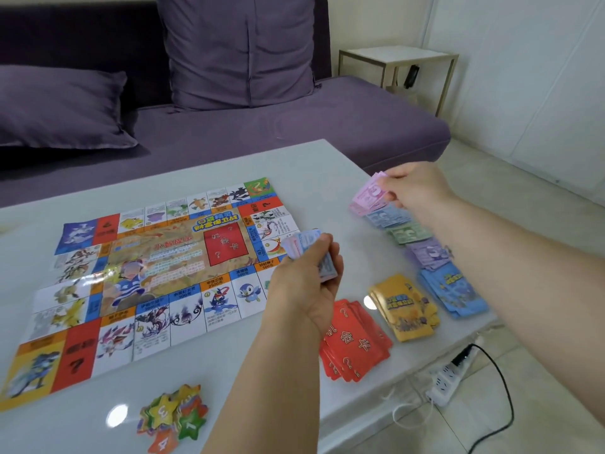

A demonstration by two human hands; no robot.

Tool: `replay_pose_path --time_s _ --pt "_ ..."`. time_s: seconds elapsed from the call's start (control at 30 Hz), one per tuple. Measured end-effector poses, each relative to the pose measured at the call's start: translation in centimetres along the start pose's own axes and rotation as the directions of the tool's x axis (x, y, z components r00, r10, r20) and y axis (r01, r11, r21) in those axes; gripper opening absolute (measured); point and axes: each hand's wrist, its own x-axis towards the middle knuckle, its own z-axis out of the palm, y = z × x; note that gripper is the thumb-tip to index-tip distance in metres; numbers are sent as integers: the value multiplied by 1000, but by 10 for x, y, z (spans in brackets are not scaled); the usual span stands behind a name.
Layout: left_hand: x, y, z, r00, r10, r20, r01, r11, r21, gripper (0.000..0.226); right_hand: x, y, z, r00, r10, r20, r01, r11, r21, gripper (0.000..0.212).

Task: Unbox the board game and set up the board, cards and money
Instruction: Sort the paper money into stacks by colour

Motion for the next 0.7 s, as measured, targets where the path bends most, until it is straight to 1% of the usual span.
replay_pose_path --time_s 0.17,0.23,0.33,0.4,0.43,0.47,0.53,0.57,0.6,0.67,0.7 --pt "12 5 -1 1000 -14 22 16 999 -50 12 35 4 23 999 -11 -51 -2 973 -232 24" --pt "14 8 -3 999 -28 46 30 998 -47 13 40 9 29 998 -5 -65 -15 956 -293 25" --pt "14 10 -3 996 -38 81 42 998 -42 18 42 22 31 997 47 -57 -66 921 -385 22" --pt "14 9 -3 995 -23 101 26 999 -21 19 33 21 27 998 35 -57 -56 898 -436 21" --pt "13 8 -3 994 -11 113 10 1000 10 19 28 19 24 999 7 -51 -28 909 -417 23" --pt "12 7 -3 992 3 127 -9 999 44 20 20 13 21 999 -32 -38 16 933 -360 26" --pt "10 6 -3 988 30 153 -48 993 110 21 -8 -6 13 996 -88 21 90 980 -176 29" --pt "8 5 -3 985 41 168 -65 988 142 21 -27 -16 8 992 -92 85 100 990 -95 28" --pt "6 4 -4 982 52 183 -84 981 174 20 -46 -25 3 981 -84 175 95 994 -53 28" --pt "-1 2 -3 974 72 213 -125 962 244 19 -79 -35 -5 937 -60 344 98 991 -95 29" --pt "-5 0 -3 970 82 228 -145 950 277 19 -92 -35 -7 919 -45 393 100 987 -122 28"
